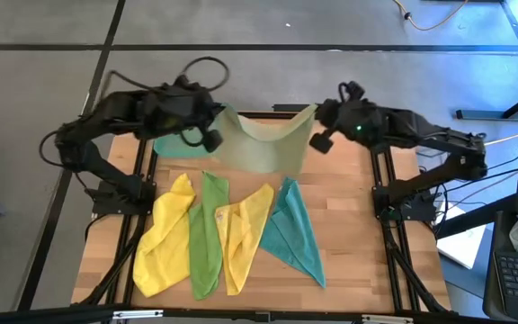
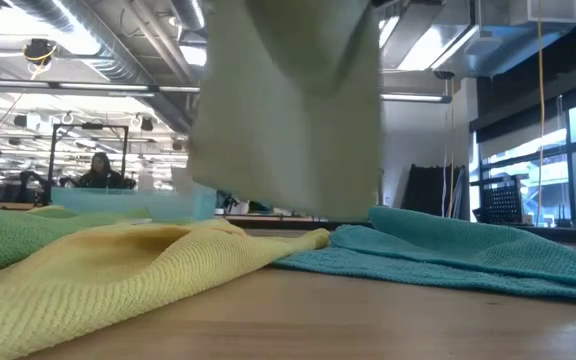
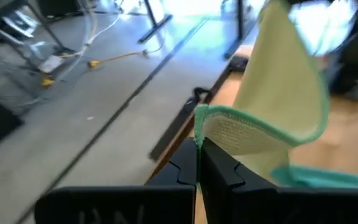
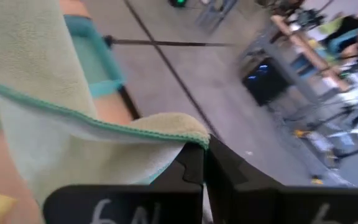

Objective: Fold microfiber towels
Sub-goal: Fold the light green microfiber cloth

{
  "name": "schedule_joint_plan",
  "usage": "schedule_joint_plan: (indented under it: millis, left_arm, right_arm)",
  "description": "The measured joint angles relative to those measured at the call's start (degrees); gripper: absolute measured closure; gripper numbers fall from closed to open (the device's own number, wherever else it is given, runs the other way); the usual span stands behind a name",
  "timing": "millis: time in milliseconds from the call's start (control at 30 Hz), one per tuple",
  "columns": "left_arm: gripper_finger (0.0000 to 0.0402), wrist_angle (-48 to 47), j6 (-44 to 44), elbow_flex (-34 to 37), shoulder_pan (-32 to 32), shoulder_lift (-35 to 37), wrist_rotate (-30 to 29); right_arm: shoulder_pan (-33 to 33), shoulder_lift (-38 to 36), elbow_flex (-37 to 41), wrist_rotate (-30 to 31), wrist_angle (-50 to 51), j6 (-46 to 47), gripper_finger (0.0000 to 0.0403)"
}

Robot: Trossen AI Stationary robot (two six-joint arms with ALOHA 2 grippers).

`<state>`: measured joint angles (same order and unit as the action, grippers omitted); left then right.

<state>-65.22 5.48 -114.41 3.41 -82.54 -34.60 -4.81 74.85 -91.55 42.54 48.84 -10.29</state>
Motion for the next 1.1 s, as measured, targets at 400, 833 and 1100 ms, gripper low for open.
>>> schedule_joint_plan:
  millis: [400, 833, 1100]
  left_arm:
    - [0.0401, -0.45, -0.32, 0.04, 4.50, -9.09, 2.09]
    - [0.0401, 5.18, 13.51, -0.03, 2.42, 3.56, 25.27]
    - [0.0401, 5.48, 23.77, -0.04, 2.42, 4.66, 46.67]
  right_arm:
    - [-3.20, -2.18, -0.61, 1.40, 12.65, -4.88, 0.0395]
    - [-0.27, -5.07, -23.98, -21.12, 18.14, 7.47, 0.0392]
    - [1.14, -2.61, -25.79, -41.26, 22.36, 23.59, 0.0392]
